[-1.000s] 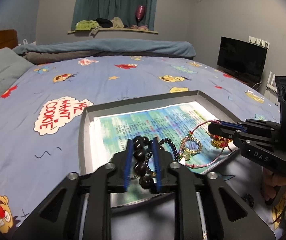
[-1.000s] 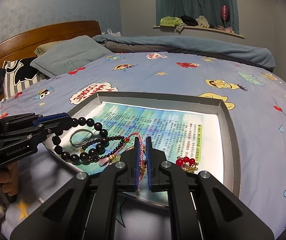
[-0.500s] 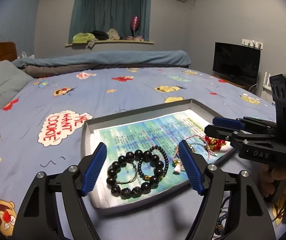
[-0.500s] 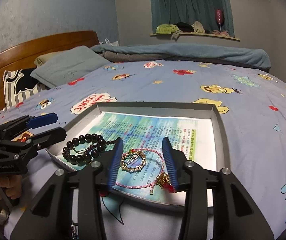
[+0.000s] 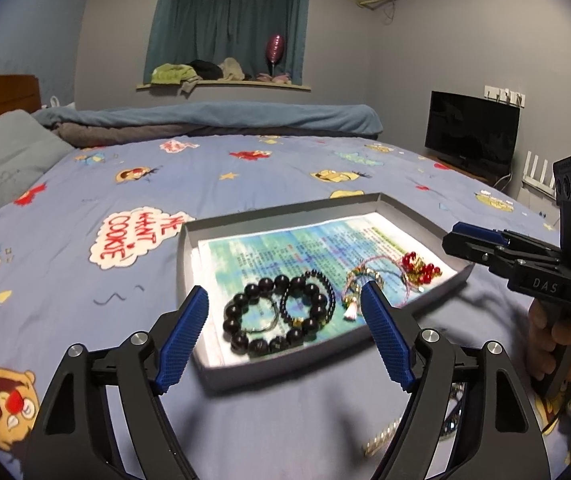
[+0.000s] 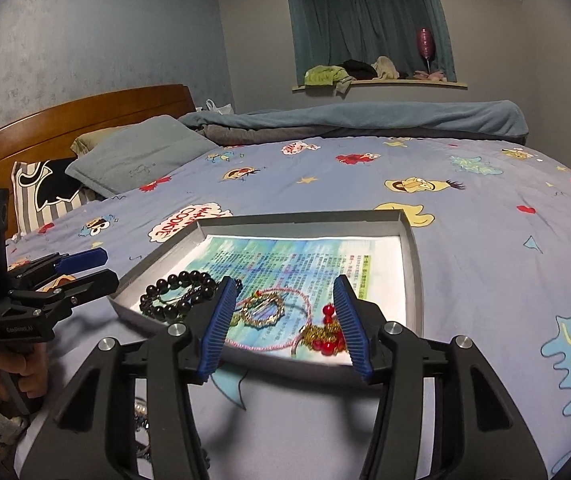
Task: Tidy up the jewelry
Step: 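Move both tools from the grey box toward the jewelry left on the bed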
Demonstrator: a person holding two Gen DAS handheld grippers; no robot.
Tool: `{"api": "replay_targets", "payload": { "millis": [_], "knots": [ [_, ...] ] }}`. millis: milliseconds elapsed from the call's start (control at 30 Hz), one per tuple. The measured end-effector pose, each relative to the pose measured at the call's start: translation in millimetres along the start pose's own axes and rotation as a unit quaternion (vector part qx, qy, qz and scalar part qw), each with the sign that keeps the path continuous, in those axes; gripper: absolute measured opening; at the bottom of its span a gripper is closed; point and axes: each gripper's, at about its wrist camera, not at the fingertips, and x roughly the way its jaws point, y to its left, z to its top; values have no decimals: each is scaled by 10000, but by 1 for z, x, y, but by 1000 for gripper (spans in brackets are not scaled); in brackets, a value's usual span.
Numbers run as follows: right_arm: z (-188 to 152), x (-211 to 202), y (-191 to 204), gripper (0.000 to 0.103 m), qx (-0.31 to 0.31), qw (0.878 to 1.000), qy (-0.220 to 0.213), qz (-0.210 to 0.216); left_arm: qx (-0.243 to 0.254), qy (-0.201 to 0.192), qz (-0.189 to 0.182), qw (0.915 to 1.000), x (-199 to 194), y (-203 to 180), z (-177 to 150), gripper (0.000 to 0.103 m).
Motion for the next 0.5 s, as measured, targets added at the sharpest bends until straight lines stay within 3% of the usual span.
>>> {"api": "replay_targets", "payload": {
  "millis": [300,500],
  "knots": [
    [-15,-15,-1,51,142,9999,-19,14,-127,171,-163,9996,-12,-3,-21,80],
    [-28,-27,1,51,238,9997,91,61,199,258,-394,9987,-20,-25,-33,81]
  ]
}}
